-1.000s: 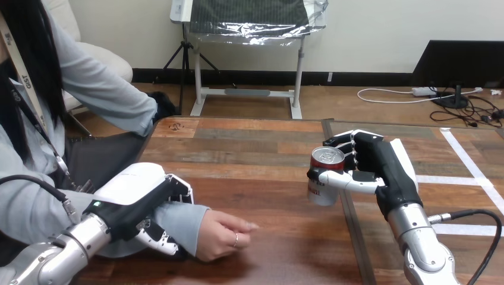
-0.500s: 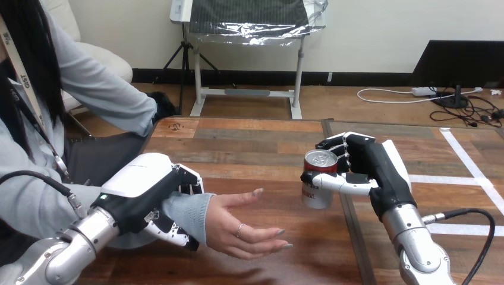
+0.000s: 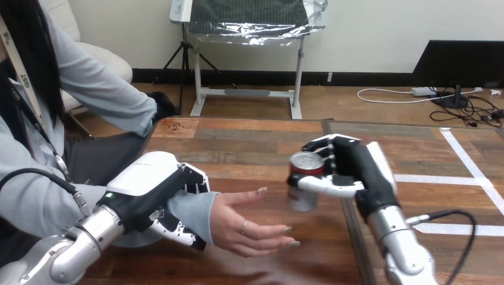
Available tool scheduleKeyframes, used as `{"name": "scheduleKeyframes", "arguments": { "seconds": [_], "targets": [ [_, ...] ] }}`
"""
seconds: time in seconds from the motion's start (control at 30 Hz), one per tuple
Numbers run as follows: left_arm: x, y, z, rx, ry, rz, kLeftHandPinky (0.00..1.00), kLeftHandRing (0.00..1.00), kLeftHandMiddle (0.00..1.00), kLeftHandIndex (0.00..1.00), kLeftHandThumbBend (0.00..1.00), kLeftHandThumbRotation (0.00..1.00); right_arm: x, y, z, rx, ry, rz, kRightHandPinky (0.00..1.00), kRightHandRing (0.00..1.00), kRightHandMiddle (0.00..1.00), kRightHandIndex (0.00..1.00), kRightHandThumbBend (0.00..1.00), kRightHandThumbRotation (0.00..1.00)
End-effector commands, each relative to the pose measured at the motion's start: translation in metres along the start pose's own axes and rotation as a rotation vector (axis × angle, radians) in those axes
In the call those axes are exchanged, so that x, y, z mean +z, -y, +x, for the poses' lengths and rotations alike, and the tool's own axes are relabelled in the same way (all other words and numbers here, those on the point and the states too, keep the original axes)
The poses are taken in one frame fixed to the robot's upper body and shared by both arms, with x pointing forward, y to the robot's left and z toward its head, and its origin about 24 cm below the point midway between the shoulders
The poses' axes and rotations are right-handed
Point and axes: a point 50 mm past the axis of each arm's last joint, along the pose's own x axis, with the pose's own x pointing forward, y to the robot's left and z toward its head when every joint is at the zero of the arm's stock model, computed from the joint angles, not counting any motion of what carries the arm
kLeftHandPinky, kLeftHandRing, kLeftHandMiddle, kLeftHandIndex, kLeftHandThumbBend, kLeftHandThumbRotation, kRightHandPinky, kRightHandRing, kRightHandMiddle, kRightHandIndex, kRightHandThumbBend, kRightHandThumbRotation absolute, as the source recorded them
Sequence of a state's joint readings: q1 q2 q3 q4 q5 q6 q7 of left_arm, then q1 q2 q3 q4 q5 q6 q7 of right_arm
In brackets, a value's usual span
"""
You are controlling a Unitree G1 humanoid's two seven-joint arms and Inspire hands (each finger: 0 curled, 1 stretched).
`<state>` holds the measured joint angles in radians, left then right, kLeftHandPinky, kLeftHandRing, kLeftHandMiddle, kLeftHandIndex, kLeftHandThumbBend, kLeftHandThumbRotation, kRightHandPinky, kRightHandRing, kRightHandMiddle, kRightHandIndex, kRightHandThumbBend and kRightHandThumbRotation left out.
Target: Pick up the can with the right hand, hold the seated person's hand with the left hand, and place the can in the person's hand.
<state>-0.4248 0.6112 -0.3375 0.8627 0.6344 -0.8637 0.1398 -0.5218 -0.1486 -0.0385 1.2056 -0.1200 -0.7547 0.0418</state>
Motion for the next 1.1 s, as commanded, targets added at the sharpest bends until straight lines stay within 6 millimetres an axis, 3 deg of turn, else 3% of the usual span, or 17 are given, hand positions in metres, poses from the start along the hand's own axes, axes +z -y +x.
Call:
{"name": "scheduleKeyframes", "arguments": {
  "seconds": [0.0, 1.07],
  "targets": [
    [0.031, -0.039, 0.036, 0.19, 0.178, 0.002, 0.27, 0.31, 0.38, 0.42, 0.89, 0.15, 0.034, -0.006, 0.021, 0.008, 0.171, 0.008, 0.38, 0.41, 0.46, 0.5, 0.78, 0.0],
    [0.036, -0.038, 0.042, 0.203, 0.188, -0.013, 0.27, 0.31, 0.38, 0.42, 0.87, 0.16, 0.038, -0.032, 0.015, 0.084, 0.225, 0.013, 0.37, 0.41, 0.46, 0.5, 0.8, 0.0]
  ]
}}
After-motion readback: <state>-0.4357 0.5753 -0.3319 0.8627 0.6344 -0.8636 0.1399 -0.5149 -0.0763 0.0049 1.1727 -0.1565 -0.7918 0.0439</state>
